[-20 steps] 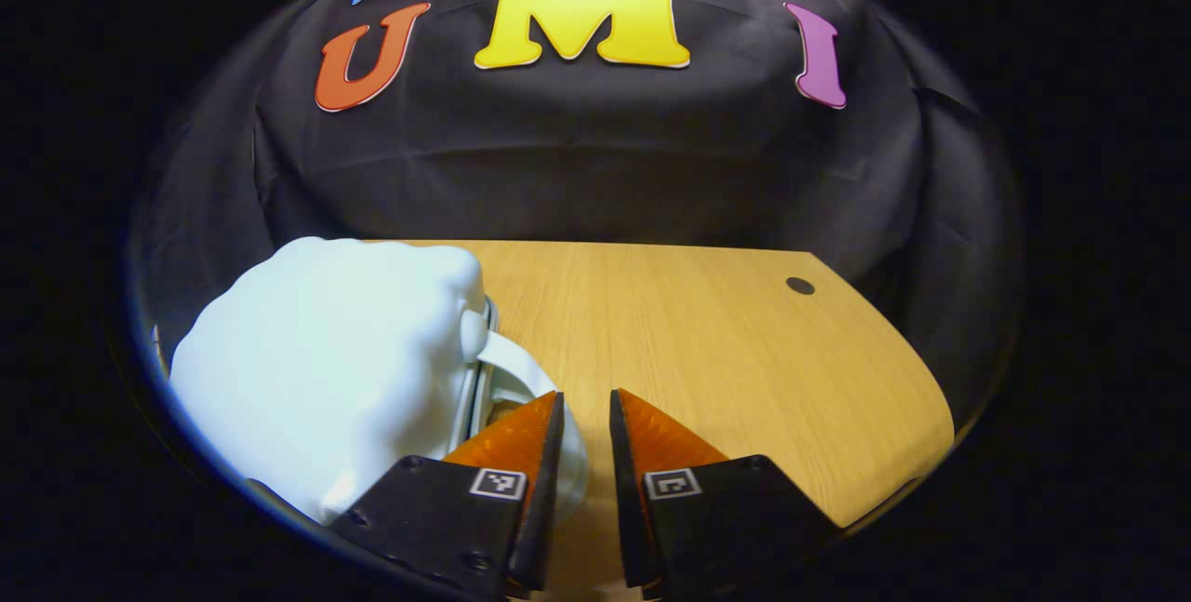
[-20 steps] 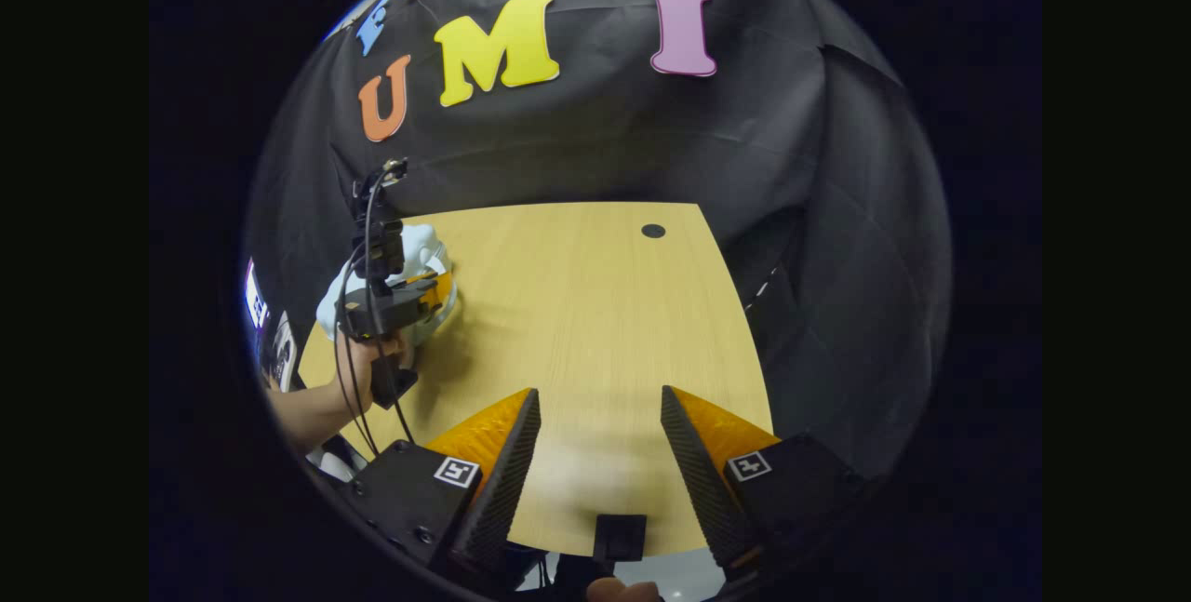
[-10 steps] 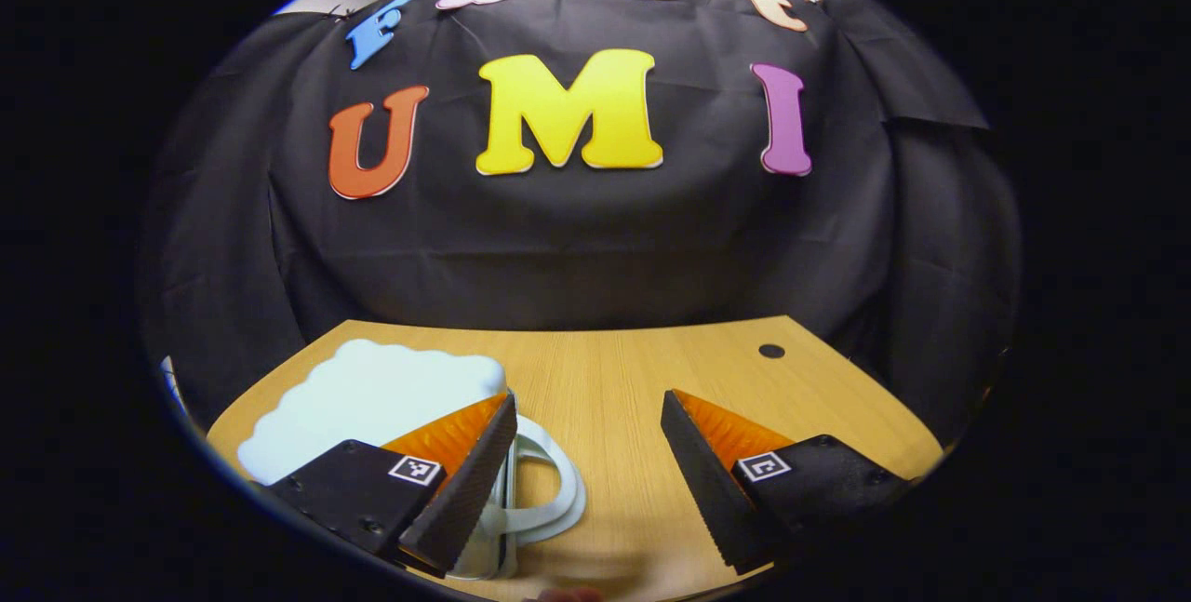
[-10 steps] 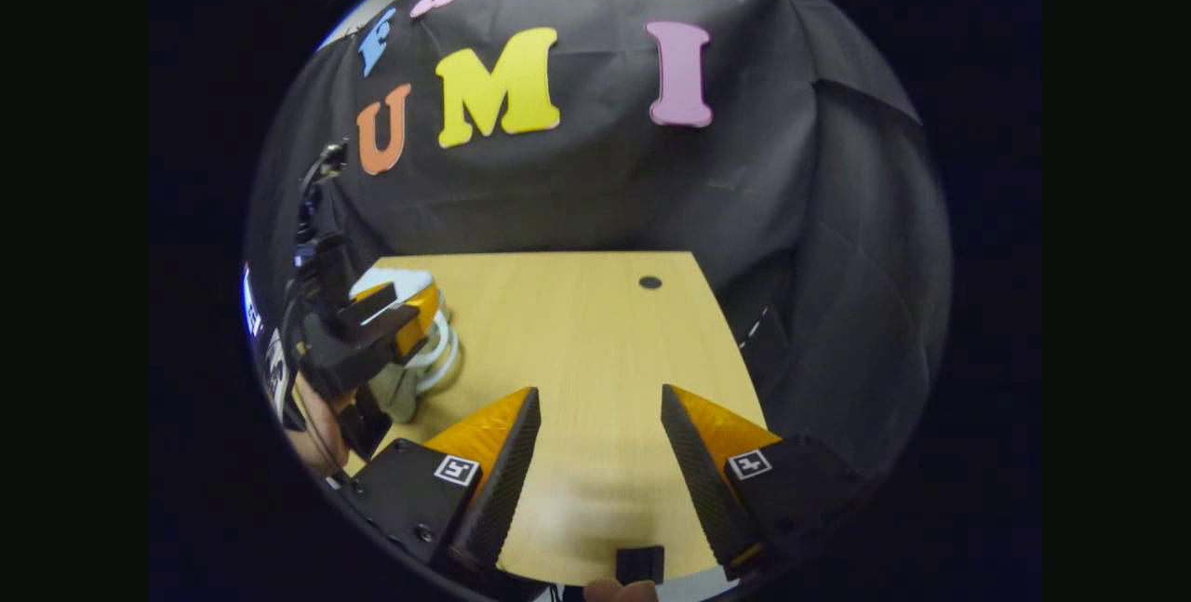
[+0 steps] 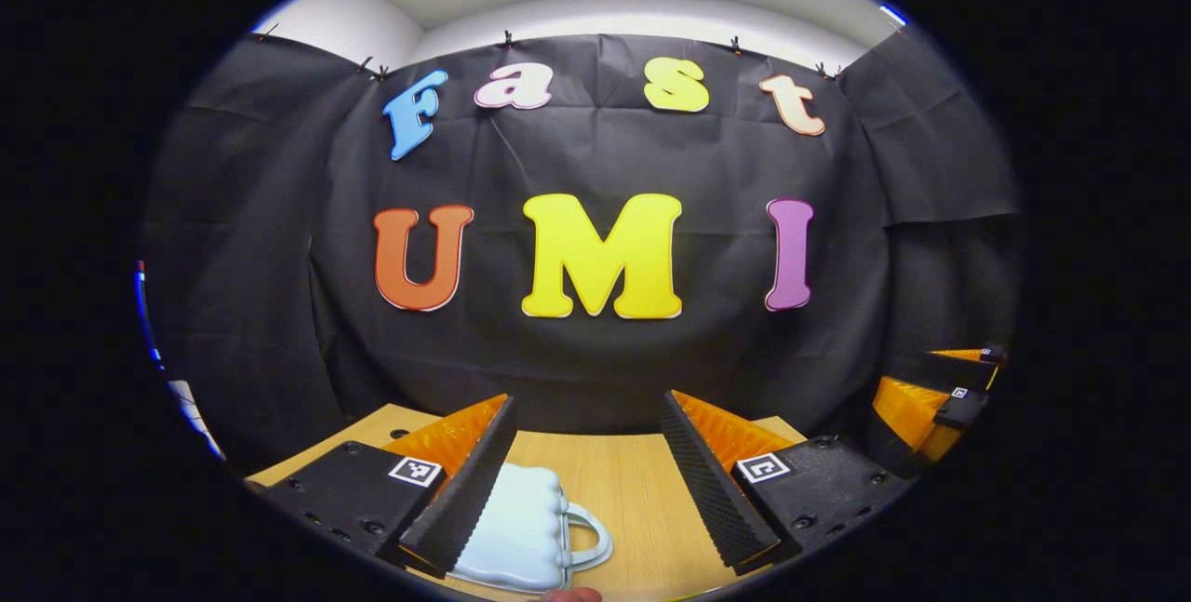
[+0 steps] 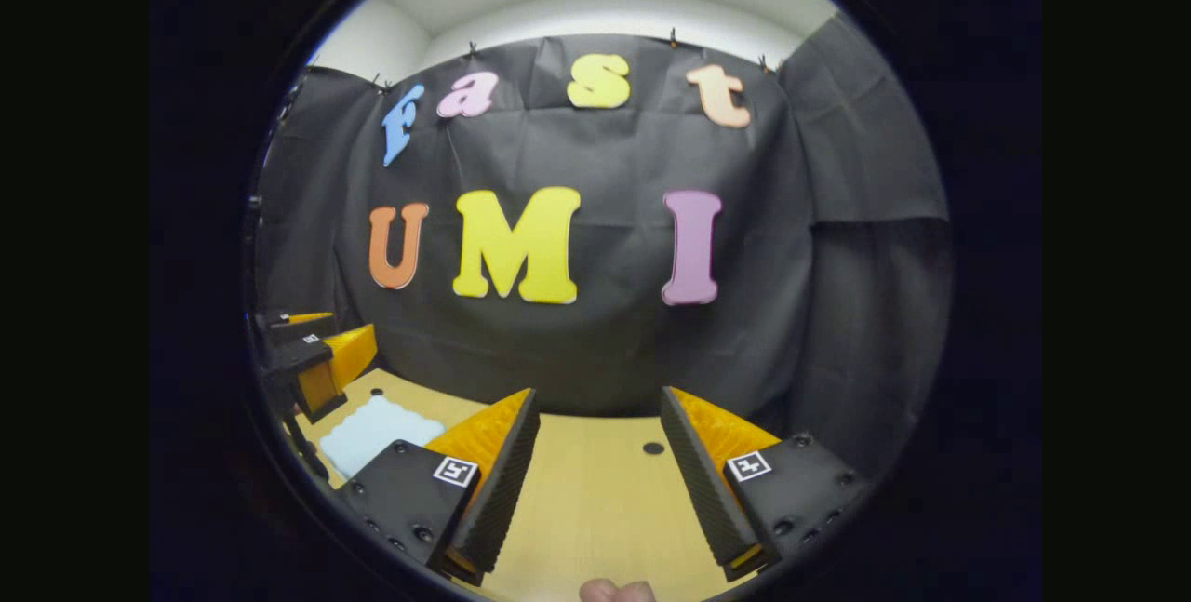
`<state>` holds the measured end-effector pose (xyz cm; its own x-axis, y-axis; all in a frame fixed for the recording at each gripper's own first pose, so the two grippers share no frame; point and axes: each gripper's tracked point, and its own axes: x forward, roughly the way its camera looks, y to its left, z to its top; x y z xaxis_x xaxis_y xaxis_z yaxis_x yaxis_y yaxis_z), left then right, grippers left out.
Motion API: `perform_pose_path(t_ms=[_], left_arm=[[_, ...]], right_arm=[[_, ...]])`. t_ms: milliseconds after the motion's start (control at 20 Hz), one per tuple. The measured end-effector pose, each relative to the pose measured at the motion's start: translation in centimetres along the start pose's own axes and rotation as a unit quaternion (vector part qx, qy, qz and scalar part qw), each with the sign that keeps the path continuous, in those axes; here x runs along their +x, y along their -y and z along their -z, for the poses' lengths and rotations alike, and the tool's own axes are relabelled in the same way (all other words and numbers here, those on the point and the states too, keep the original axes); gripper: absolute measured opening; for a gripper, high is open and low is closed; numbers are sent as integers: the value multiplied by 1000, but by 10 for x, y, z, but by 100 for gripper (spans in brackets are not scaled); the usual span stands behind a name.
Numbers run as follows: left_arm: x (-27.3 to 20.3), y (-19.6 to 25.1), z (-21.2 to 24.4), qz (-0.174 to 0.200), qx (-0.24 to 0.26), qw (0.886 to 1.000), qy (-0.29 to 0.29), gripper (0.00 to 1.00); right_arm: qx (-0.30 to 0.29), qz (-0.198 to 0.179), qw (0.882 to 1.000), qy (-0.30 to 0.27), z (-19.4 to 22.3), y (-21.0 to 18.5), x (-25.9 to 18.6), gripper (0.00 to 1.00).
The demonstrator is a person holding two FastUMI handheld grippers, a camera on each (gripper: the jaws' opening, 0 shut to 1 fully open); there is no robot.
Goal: First open the suitcase, pack the skin care products into it, and then close the suitcase.
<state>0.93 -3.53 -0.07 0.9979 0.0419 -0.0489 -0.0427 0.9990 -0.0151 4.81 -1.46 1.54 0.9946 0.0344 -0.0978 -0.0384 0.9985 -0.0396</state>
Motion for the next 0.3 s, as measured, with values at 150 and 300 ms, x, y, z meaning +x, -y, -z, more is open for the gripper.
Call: perform_pose_path(t_ms=[150,300], left_arm=[[-13,-5,-7,-5,-5,1000,3,99],[-18,-7,-5,1,-14,1000,1,99]], right_arm=[[-9,-6,1000,24,-18,-16,-6,78],[-9,-6,999,31,-23,-25,-7,77]])
